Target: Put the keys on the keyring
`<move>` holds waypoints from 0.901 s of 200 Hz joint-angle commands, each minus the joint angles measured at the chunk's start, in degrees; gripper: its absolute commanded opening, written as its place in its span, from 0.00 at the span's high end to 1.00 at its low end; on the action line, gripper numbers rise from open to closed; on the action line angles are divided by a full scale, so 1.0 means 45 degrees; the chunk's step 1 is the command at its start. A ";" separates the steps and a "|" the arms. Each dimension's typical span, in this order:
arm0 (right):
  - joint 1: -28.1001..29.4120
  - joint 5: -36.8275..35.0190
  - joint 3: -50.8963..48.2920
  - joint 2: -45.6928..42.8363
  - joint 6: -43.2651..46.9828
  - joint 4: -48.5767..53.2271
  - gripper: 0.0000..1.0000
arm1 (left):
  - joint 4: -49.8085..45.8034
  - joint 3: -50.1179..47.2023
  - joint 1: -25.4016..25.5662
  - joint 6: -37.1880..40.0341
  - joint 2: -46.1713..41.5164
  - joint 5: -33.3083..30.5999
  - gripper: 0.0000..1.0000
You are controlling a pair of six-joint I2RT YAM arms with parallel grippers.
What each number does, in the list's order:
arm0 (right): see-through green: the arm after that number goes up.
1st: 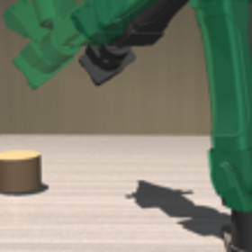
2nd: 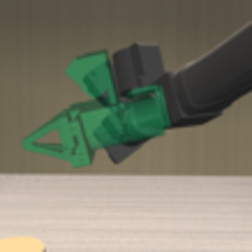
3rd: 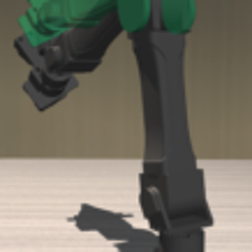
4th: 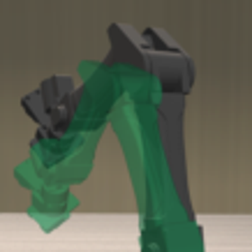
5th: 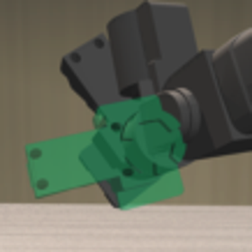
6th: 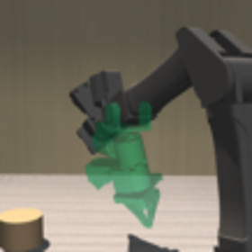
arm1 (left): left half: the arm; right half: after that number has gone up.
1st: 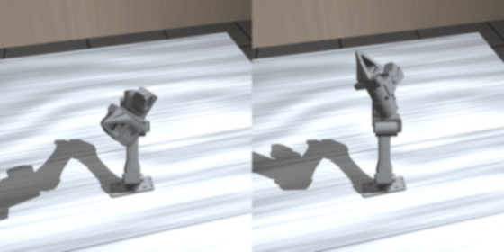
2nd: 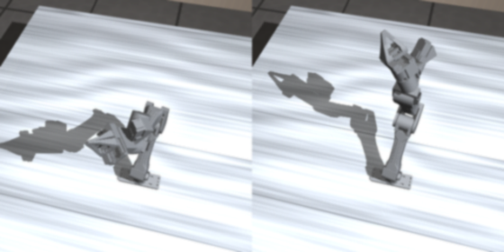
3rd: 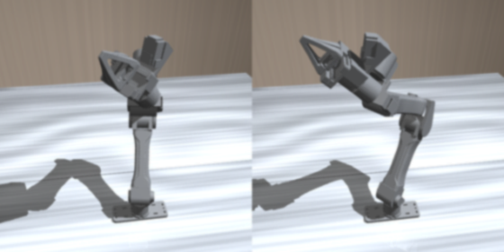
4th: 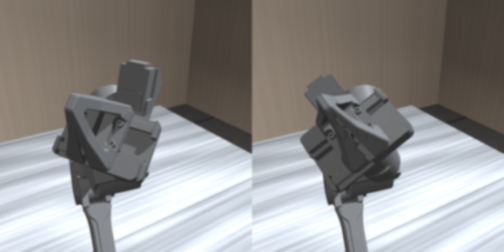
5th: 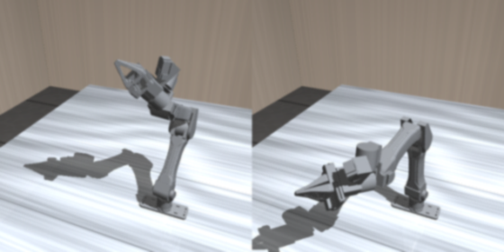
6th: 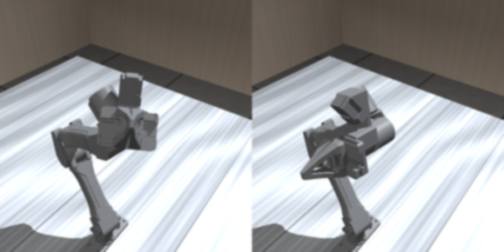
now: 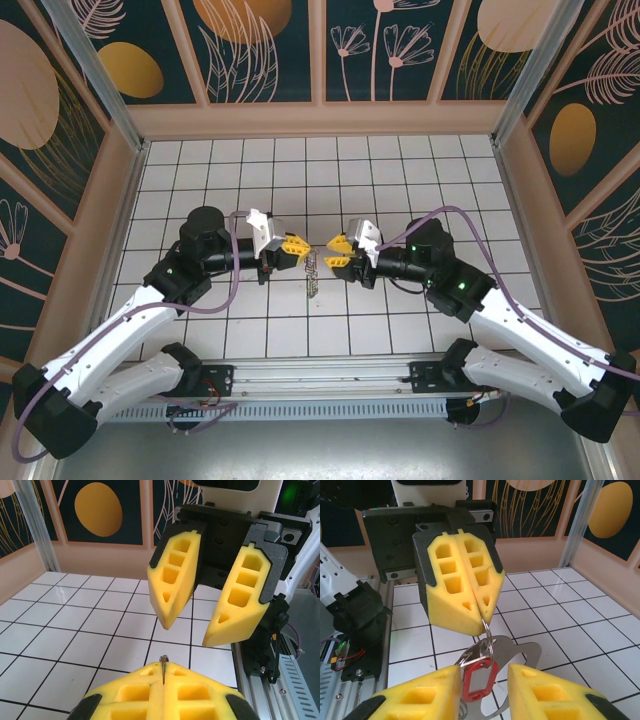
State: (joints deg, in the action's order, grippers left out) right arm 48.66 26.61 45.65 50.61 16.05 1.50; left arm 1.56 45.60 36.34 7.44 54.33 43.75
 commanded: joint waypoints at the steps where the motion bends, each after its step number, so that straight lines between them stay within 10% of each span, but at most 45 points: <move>1: -0.0092 0.0529 -0.0183 -0.0239 -0.0219 -0.0455 0.70 | 0.0513 0.0039 -0.0084 0.0187 -0.0197 0.0554 1.00; 180: -0.0326 0.1044 -0.0136 0.0692 -0.0152 -0.1483 0.71 | 0.0414 0.0178 -0.0087 0.0018 -0.0231 0.1079 1.00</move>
State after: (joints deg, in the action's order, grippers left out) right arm 47.66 30.13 44.91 53.43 15.90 -2.59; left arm 1.52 45.60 36.32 7.42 54.24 46.70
